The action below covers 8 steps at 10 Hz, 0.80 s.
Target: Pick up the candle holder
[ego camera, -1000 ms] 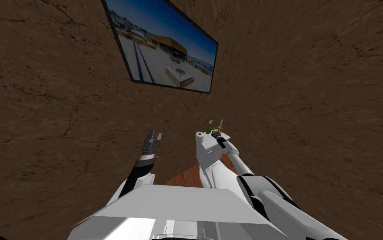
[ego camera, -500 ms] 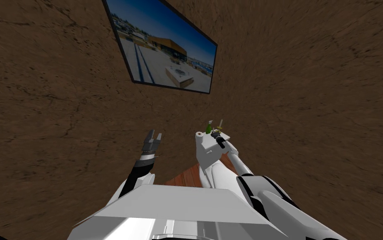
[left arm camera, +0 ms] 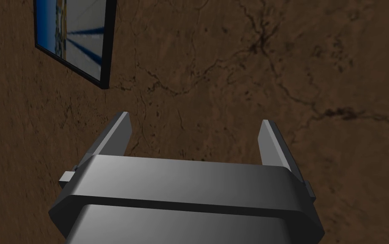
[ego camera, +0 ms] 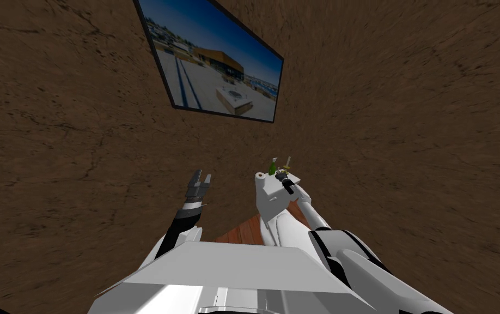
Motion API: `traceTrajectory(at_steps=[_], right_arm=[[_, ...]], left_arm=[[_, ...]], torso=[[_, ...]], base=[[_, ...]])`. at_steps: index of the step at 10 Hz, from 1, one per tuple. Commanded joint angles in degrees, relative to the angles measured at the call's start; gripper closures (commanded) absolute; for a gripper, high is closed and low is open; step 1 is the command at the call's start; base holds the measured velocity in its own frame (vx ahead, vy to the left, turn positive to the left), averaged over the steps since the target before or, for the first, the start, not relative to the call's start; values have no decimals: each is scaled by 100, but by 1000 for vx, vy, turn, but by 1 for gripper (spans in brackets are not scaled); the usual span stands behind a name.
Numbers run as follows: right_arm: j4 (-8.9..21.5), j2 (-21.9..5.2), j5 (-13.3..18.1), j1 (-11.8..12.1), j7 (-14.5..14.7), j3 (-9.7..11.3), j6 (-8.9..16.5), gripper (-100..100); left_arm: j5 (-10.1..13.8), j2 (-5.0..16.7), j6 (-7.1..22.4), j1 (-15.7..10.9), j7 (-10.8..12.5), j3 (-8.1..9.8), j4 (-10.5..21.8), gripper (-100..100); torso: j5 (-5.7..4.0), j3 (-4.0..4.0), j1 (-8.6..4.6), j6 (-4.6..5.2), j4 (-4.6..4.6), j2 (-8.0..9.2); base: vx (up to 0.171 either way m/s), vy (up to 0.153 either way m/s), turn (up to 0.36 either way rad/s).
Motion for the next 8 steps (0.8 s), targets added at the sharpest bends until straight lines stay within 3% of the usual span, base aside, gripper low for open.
traceTrajectory(at_steps=[1,8], right_arm=[[93,-145,-40,-184,-148,122,135,100],[463,-725,-202,-918,-741,612,677,100]], left_arm=[[0,0,0,0,0,0,0,0],[0,0,0,-1,0,0,0,0]], torso=[[0,0,0,0,0,0],[2,25,-6,0,12,40]], base=[[-53,-9,97],[-92,-24,96]])
